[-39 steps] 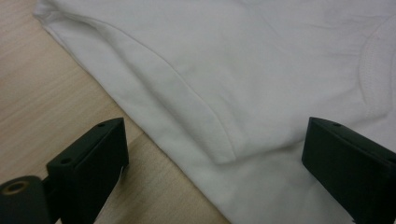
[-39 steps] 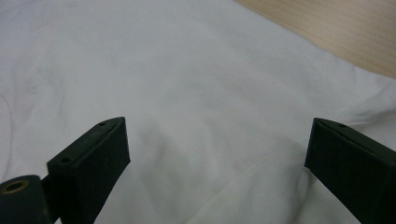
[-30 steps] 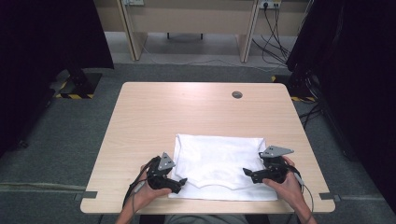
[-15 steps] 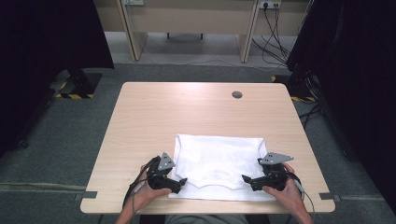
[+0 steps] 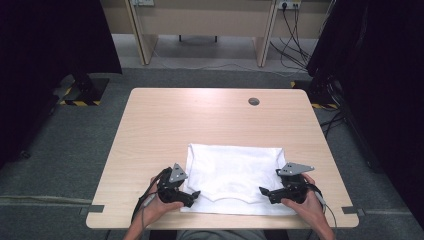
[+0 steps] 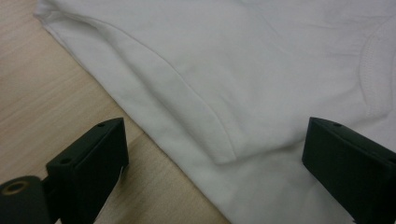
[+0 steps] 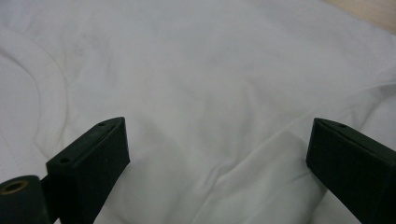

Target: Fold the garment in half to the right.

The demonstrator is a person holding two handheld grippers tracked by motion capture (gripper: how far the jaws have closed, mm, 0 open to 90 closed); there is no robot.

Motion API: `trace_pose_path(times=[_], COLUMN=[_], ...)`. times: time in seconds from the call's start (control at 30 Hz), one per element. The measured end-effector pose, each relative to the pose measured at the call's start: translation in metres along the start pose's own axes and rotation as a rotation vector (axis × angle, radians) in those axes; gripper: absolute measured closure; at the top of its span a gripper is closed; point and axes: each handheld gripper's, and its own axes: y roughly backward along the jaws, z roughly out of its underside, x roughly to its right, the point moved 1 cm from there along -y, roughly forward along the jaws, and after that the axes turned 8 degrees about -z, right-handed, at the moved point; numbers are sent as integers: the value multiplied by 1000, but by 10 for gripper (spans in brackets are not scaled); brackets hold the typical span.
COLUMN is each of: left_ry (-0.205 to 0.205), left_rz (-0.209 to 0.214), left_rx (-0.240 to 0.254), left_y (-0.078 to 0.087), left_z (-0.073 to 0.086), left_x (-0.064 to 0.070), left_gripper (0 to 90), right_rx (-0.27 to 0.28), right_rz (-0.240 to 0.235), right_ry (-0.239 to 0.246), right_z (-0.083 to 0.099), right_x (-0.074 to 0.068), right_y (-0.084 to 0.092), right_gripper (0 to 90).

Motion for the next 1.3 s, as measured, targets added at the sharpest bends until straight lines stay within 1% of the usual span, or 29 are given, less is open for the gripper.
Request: trace_pose_path(times=[0.03,0.07,0.1,0.13,0.17,0.2,0.23,0.27,0.3,0.33,0.4,0.43,0.53,0.57,0.7,0.77,0.87,0.93,1.03,1.13,1.2,1.23,1.3], left_ry=[0,0,45,45,75,75,75,58,58,17,17,8,-41,-47,-58,-65,-42,-43,-45,-51,-45,-49,-53], left_rz=[0,0,14,14,16,16,16,16,16,24,24,26,15,12,24,14,13,18,13,16,20,18,19], left_rx=[0,0,11,11,36,36,36,53,53,52,52,47,31,31,27,10,2,5,12,11,14,12,9], left_y=[0,0,2,2,7,7,7,15,15,22,22,24,27,28,31,31,32,32,31,30,31,31,30], left_z=[0,0,1,1,0,0,0,1,1,8,8,11,18,19,22,23,23,22,20,18,16,15,15], left_x=[0,0,-1,-1,1,1,1,7,7,18,18,21,30,32,37,37,36,37,40,41,41,41,40], left_gripper=[70,70,70,77,77,75,75,75,75,75,83,83,89,92,102,118,140,168,211,214,199,196,210], right_rx=[0,-14,-14,-14,-18,-18,-30,-30,-30,-28,-31,-31,-31,-32,-33,-34,-9,5,13,12,10,9,7], right_rz=[0,11,11,11,19,19,22,22,22,20,17,17,10,9,6,8,-5,-19,-41,-52,-65,-67,-72], right_ry=[0,8,8,8,-1,-1,-7,-7,-7,-4,1,1,5,7,13,16,13,16,32,52,60,64,73], right_z=[0,-1,-1,-1,0,0,0,0,0,1,2,2,4,4,4,3,0,-4,-12,-20,-26,-28,-33], right_x=[0,-2,-2,-2,-2,-2,-1,-1,-1,0,0,0,2,3,4,4,2,0,-4,-7,-9,-9,-10], right_y=[0,-1,-1,-1,1,1,2,2,2,3,5,5,6,7,7,8,8,7,2,-3,-8,-10,-14], right_gripper=[55,55,56,56,56,56,56,59,59,59,59,60,60,60,61,66,68,68,69,70,70,71,71])
